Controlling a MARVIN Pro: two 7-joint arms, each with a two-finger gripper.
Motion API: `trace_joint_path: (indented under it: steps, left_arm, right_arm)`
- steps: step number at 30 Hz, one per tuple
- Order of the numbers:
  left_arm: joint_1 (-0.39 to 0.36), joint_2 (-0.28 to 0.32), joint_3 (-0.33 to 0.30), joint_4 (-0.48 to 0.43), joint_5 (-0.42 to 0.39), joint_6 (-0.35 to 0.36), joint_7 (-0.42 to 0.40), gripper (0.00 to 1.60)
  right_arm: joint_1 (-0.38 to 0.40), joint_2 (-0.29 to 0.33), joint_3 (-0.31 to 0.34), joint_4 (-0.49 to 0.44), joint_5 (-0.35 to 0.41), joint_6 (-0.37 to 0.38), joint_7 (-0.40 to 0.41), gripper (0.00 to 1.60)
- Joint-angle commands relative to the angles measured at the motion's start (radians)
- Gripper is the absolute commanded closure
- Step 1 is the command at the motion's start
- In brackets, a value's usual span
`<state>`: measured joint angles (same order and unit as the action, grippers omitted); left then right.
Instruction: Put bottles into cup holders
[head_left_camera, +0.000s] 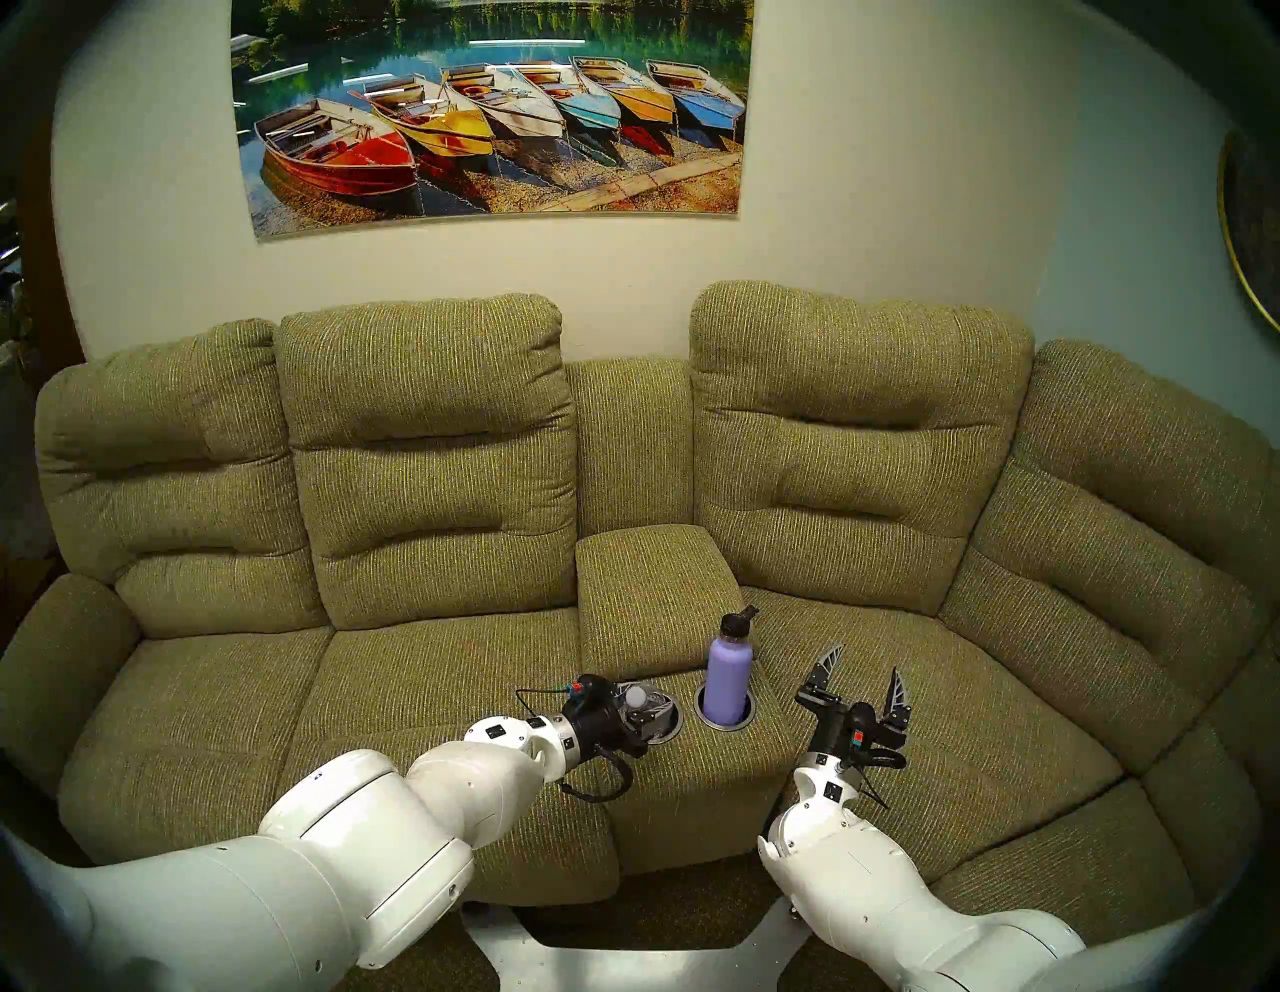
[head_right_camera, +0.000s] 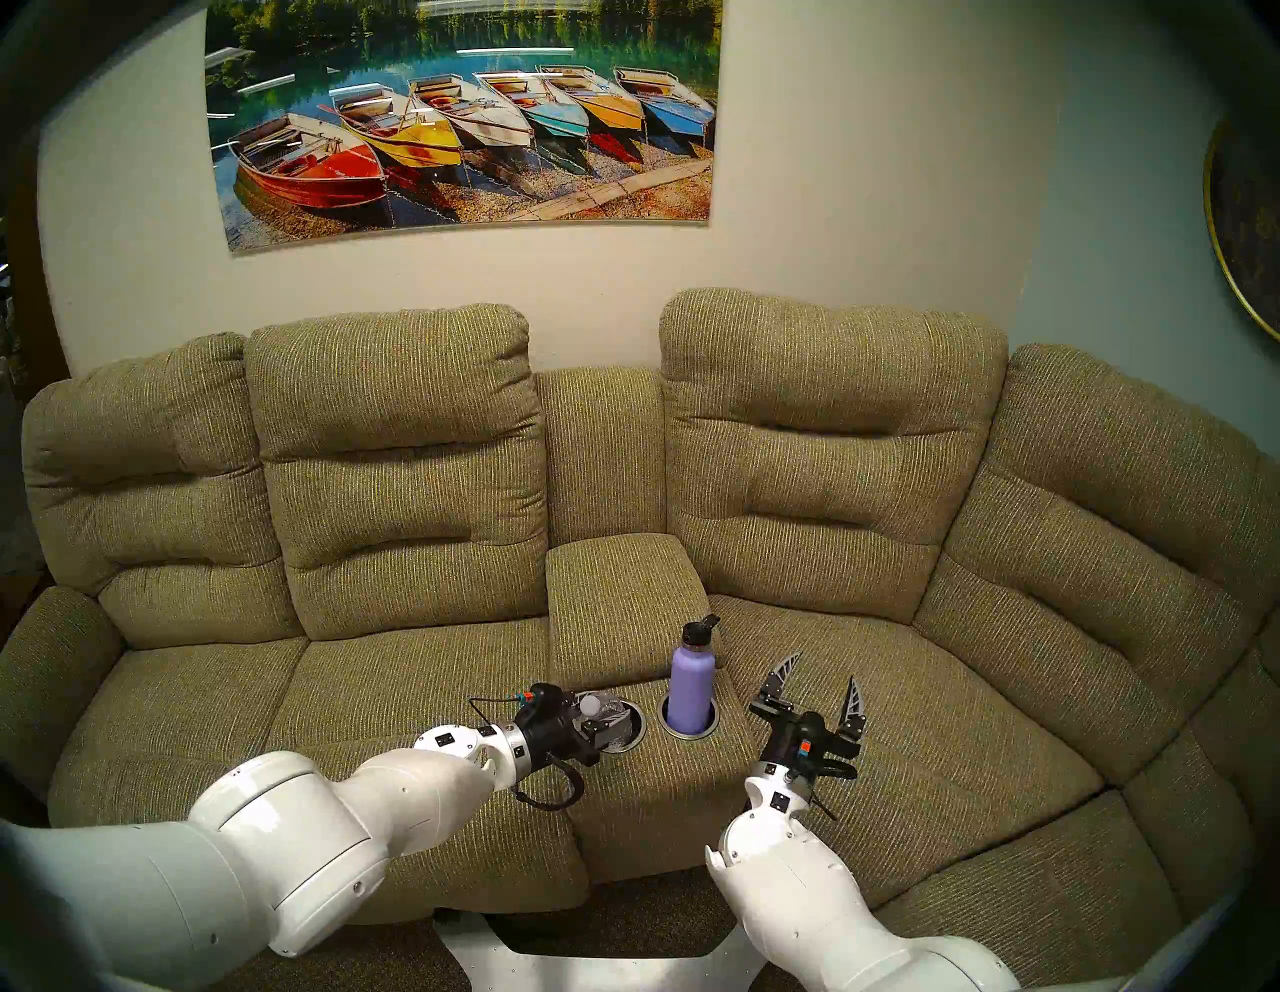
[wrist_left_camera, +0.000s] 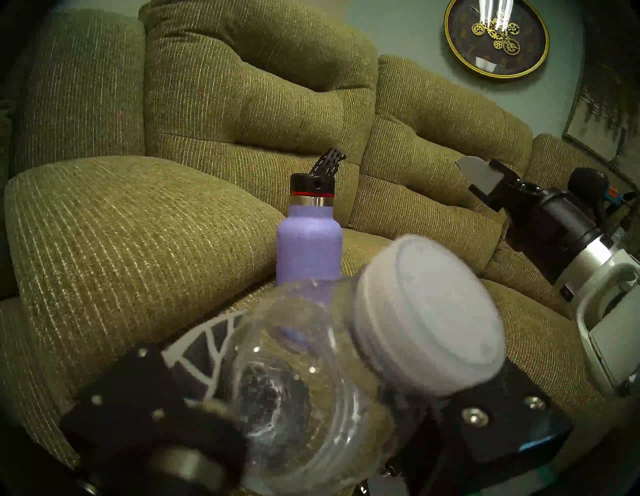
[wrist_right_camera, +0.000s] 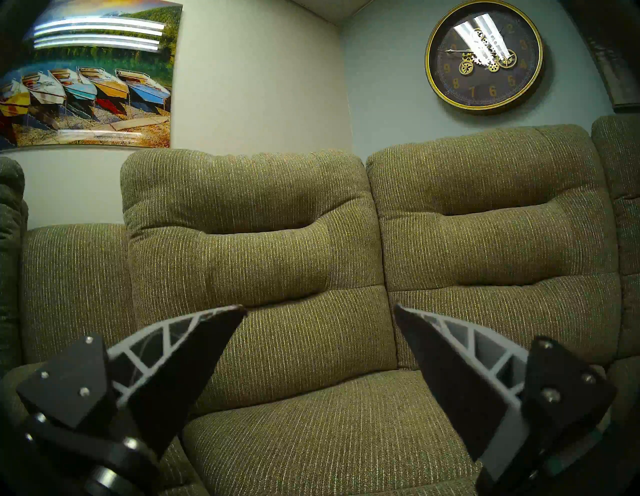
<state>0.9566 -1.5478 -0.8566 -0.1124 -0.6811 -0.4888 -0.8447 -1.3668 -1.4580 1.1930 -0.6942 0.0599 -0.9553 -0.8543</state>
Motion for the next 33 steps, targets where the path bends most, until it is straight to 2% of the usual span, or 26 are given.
trace_joint_path:
  steps: [1,6,10,12,15,19,20,21,26,30,33]
  left_arm:
    - [-0.008,-0.010,-0.005,-0.007,-0.005,0.011,-0.005,0.00]
    - [-0.017,-0.003,-0.014,-0.015,-0.010,0.015,-0.017,0.00]
    - [-0.016,0.017,-0.022,-0.030,-0.015,-0.009,-0.054,0.00]
    - [-0.012,0.032,-0.025,-0.044,-0.016,-0.036,-0.085,0.00]
    - [0.004,0.061,-0.029,-0.075,-0.017,-0.112,-0.158,0.00]
    - [0.044,0.094,-0.031,-0.151,-0.020,-0.163,-0.217,0.00]
    - [0.057,0.104,-0.038,-0.170,-0.029,-0.198,-0.253,0.00]
    - [0.054,0.100,-0.029,-0.166,-0.022,-0.185,-0.240,0.00]
    - [0.106,0.124,-0.045,-0.255,-0.056,-0.285,-0.344,0.00]
    - [0.137,0.143,-0.042,-0.315,-0.062,-0.350,-0.363,0.00]
    - [0.153,0.148,-0.028,-0.350,-0.056,-0.382,-0.313,0.00]
  right_arm:
    - [0.009,0.000,0.001,-0.009,0.000,-0.004,0.001,0.00]
    - [0.009,0.000,0.000,-0.009,0.000,-0.004,0.001,0.00]
    - [0.009,0.000,0.000,-0.010,0.001,-0.005,0.001,0.00]
    - [0.009,0.001,0.000,-0.011,0.001,-0.005,0.001,0.00]
    - [0.008,0.001,0.000,-0.013,0.002,-0.005,0.002,0.00]
    - [0.007,0.002,-0.001,-0.016,0.004,-0.005,0.003,0.00]
    - [0.007,0.002,-0.001,-0.017,0.005,-0.005,0.004,0.00]
    - [0.006,0.002,-0.001,-0.018,0.006,-0.005,0.004,0.00]
    - [0.006,0.003,-0.001,-0.018,0.007,-0.005,0.007,0.00]
    - [-0.006,0.011,-0.006,-0.030,0.005,-0.005,0.016,0.00]
    - [-0.029,0.029,-0.009,-0.048,0.000,-0.005,0.024,0.00]
